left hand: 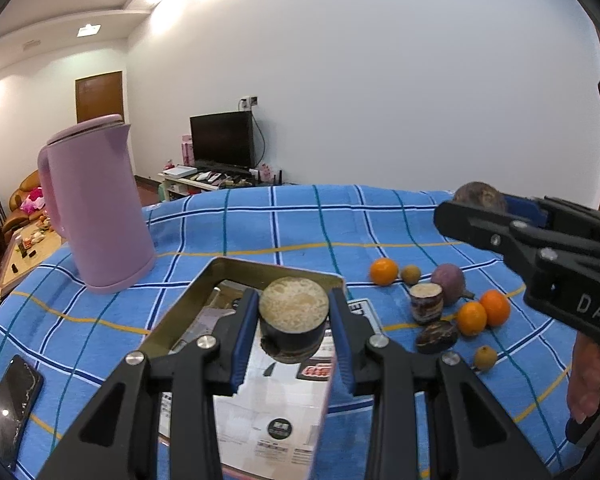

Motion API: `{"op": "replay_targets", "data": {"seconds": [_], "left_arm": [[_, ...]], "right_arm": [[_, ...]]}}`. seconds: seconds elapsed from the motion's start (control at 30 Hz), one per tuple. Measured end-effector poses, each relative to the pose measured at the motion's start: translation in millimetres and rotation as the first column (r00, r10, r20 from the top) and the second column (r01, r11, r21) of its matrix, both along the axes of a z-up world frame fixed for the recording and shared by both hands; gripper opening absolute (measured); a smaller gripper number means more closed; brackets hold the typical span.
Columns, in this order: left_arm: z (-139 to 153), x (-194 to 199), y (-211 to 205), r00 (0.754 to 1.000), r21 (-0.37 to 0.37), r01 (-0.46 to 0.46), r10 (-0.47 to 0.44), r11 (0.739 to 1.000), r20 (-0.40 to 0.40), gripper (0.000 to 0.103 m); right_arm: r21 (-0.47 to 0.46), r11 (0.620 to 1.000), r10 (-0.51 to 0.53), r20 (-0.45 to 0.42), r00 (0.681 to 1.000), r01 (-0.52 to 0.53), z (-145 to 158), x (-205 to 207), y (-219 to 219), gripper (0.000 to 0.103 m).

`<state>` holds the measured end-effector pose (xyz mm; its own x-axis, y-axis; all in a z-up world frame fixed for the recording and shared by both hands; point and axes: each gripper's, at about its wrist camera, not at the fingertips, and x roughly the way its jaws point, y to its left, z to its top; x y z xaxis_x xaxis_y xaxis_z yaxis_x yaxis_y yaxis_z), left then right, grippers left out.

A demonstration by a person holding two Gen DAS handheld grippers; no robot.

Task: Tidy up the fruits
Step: 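Carry the tuber piece in the left gripper and the dark fruit in the right over the pink tin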

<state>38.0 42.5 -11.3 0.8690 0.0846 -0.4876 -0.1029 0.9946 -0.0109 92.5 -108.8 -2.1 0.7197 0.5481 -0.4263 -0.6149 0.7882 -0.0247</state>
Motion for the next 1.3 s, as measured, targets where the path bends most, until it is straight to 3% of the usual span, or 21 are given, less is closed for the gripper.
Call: {"op": "replay_targets", "data": {"seconds": [0.73,1.3], "left_arm": [[-13,21,48,0.996,0.043,-0.071,0.074,0.997,-0.060,0.037],[-26,38,68,0.990,0.045,-0.077,0.081,0.996,-0.112,0.037]], "right_arm": [[-0.036,0.996,0.074,-0.077,0.994,-0.077,-20,34,61,0.042],[-0.072,0.991,0.100,-0.165,0.981,-0.113,-61,39,93,0.042]]}}
